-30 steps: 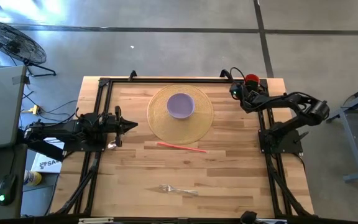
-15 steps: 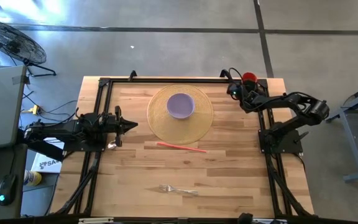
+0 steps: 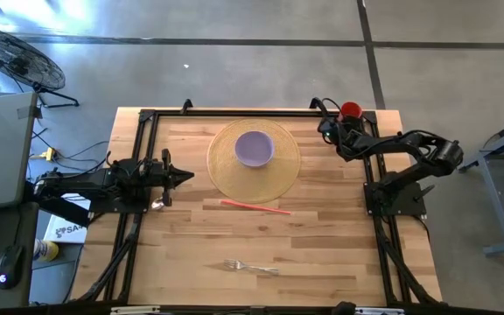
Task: Pick & Place Utensil
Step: Put the orange cup on the brown mat to the top right of the purple bowl
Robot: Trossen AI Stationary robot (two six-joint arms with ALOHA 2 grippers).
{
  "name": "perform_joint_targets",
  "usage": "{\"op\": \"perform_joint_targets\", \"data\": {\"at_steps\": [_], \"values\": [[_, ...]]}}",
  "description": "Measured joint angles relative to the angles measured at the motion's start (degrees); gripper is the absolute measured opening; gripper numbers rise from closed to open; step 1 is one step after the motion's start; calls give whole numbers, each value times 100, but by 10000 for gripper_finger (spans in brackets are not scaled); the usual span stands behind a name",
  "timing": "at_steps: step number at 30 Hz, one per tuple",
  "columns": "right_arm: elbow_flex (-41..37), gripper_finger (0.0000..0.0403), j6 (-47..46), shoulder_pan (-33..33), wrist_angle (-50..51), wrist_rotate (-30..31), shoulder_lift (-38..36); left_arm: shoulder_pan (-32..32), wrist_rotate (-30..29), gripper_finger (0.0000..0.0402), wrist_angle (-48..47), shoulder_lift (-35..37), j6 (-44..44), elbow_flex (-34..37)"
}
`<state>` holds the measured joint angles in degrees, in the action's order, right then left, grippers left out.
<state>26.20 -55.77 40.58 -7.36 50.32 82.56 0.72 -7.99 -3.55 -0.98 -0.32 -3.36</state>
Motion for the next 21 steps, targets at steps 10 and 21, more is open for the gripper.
{"op": "perform_joint_targets", "data": {"at_steps": [10,21], "values": [[664,327,-86,-68,449,-260,671,1,0,7,0,0,0,0],[1617,299,-228,-7,3217,-288,1244,1,0,7,0,0,0,0]]}}
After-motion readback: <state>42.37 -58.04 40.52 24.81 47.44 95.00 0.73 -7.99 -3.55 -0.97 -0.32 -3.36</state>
